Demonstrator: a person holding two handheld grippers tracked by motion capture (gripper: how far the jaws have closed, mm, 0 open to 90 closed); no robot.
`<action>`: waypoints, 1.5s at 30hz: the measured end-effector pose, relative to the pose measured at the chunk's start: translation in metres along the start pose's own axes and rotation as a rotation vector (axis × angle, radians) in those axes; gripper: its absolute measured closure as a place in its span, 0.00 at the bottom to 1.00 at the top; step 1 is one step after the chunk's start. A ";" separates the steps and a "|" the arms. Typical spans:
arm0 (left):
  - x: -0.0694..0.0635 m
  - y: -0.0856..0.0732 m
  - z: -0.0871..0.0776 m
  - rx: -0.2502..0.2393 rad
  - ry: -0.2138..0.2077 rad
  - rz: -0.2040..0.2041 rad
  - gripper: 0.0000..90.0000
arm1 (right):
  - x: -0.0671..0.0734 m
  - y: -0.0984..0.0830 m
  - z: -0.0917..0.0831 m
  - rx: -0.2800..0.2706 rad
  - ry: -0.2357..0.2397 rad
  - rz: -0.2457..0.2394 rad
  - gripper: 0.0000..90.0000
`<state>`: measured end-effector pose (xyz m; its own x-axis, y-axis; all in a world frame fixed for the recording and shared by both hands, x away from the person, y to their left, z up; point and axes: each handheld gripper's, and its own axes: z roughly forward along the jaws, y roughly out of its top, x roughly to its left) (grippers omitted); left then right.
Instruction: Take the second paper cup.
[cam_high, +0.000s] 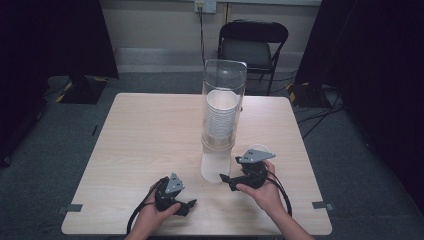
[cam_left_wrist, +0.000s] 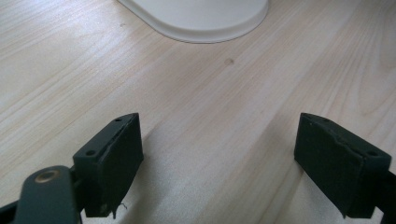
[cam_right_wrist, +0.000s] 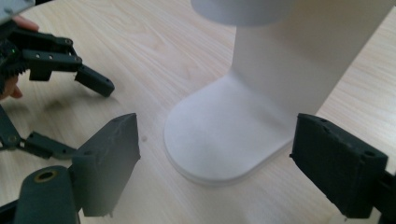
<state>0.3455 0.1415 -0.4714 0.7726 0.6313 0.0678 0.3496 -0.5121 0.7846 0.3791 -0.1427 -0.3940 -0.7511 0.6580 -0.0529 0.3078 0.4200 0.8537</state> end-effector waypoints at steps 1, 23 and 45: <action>0.000 0.000 0.000 0.000 -0.001 -0.002 0.17 | 0.000 0.002 0.001 -0.002 0.006 0.005 0.16; 0.000 0.000 0.000 -0.001 0.000 -0.002 0.16 | -0.003 0.047 0.022 -0.155 -0.065 0.023 0.27; 0.000 0.000 0.000 -0.001 0.001 -0.004 0.16 | 0.000 0.040 0.035 -0.249 -0.091 0.014 0.39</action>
<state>0.3456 0.1413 -0.4718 0.7706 0.6339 0.0655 0.3520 -0.5091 0.7855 0.4122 -0.1037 -0.3779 -0.6885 0.7211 -0.0772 0.1561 0.2513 0.9552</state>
